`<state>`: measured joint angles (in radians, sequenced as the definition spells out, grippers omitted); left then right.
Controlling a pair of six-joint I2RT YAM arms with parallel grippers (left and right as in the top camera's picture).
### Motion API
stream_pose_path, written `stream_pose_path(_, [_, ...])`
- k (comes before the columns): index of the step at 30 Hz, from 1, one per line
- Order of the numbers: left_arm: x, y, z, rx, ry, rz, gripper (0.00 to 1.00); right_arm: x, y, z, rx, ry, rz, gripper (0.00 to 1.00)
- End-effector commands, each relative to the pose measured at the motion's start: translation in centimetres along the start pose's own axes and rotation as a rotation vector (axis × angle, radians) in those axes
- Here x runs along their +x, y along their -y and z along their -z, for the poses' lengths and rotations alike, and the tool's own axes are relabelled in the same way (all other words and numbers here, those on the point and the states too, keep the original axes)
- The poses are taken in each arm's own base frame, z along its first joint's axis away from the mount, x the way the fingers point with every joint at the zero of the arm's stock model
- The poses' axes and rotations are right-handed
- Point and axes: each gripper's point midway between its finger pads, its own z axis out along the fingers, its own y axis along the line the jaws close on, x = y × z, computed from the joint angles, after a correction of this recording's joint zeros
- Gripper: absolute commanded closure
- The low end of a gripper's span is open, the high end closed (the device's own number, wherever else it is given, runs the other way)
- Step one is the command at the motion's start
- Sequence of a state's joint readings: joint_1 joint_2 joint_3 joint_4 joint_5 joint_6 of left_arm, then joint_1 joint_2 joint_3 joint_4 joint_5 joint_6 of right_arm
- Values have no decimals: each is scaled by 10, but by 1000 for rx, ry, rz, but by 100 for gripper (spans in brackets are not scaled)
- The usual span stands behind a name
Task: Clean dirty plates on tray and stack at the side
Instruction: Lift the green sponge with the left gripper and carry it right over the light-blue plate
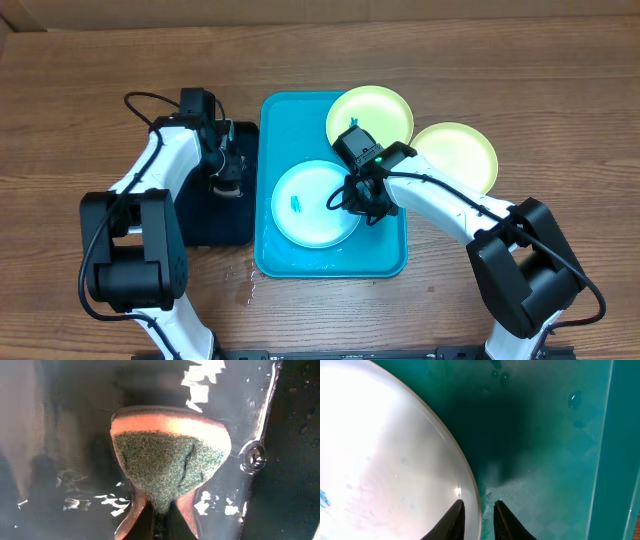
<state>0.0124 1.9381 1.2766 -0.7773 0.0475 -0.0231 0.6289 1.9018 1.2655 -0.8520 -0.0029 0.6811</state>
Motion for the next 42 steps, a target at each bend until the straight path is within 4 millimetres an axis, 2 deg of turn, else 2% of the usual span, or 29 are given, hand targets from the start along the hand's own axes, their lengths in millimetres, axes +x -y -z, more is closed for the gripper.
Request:
stream_pose_path(1, [-6,-2,1,-23,7,2,96,-1,1,4,-4,7,-6,70])
stream_pose_path(3, [-13,-3,14,-20,36,17,96,1,2,4,1,2,-6,61])
stream_pose_path(5, [-22,-3,34,-20,78,28,96,2,3,4,6,-5,-6,61])
stream_pose_path(9, [-39,0,87,-15,189,34,96,4,5,4,12,-12,-6,84])
stream_pose_path(12, [-45,2,127,-11,283,30,96,5,4,4,7,-18,-7,96])
stream_pose_path(15, [-43,3,158,-8,357,28,96,6,3,4,2,-23,-15,96])
stream_pose_path(16, [-41,4,168,-5,380,38,96,6,3,4,2,-23,-29,90])
stream_pose_path(18, [-37,4,183,-1,409,49,96,5,2,4,-1,-20,-32,72])
stream_pose_path(20, [-34,5,191,1,423,51,96,3,1,4,-7,-12,-32,67])
stream_pose_path(25, [-28,5,191,1,407,55,96,-3,-5,2,-31,13,-31,68])
stream_pose_path(27, [-26,4,188,0,395,55,96,-4,-6,2,-33,15,-30,74])
stream_pose_path(29, [-25,4,186,0,390,56,96,-3,-6,2,-33,9,-31,96])
stream_pose_path(35, [-25,12,186,45,387,46,96,6,0,2,-9,-26,-106,96])
stream_pose_path(36, [-24,14,186,57,386,44,96,6,0,2,-9,-26,-111,90])
stream_pose_path(37, [-24,15,186,59,385,41,96,5,-1,2,-13,-21,-110,79])
stream_pose_path(39, [-24,18,185,60,383,31,96,1,-3,2,-24,-5,-109,68])
stream_pose_path(40, [-23,19,185,61,381,27,96,-1,-5,2,-33,3,-109,66])
stream_pose_path(42, [-23,21,185,62,381,20,96,-4,-8,2,-44,13,-108,67])
